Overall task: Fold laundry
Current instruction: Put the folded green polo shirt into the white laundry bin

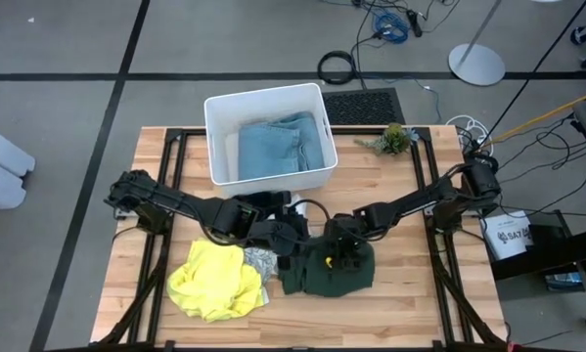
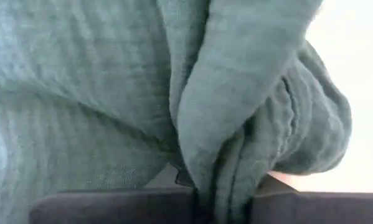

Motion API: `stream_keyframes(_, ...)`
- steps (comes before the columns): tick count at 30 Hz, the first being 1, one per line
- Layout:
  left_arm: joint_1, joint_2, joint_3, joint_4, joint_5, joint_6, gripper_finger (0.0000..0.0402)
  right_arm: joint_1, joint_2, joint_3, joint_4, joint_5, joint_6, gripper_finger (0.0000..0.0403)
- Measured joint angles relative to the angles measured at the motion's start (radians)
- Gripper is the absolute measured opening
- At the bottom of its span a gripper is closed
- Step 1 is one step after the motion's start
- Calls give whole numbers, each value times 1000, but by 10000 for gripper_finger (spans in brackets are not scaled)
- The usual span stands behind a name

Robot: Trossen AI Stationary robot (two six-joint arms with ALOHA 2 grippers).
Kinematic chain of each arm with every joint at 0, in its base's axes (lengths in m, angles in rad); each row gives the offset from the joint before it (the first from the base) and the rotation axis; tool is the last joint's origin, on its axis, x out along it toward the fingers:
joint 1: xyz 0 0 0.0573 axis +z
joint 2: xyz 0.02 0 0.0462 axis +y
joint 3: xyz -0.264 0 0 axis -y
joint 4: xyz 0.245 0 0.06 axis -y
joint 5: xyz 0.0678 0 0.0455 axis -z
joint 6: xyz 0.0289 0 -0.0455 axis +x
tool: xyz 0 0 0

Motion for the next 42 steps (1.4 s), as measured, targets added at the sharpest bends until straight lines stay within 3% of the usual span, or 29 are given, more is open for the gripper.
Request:
stream_keyframes(11, 0, -40, -1, -6, -15, 16, 196, 7, -351, -4, -231, 31, 70, 16)
stream_keyframes(28, -10, -71, -1, -139, -67, -42, 196, 11, -901, 58, -240, 17, 135, 16)
stream_keyframes(34, -23, -71, -4, -214, -66, -115, 196, 11, -948, 207, -232, 111, 136, 14)
stream_keyframes(39, -65, -71, -80, -199, -63, -197, 196, -1, -909, 386, -229, 236, 50, 14)
stream_keyframes(42, -88, -71, -167, -134, -102, -319, 196, -31, -858, 509, -229, 250, -36, 14)
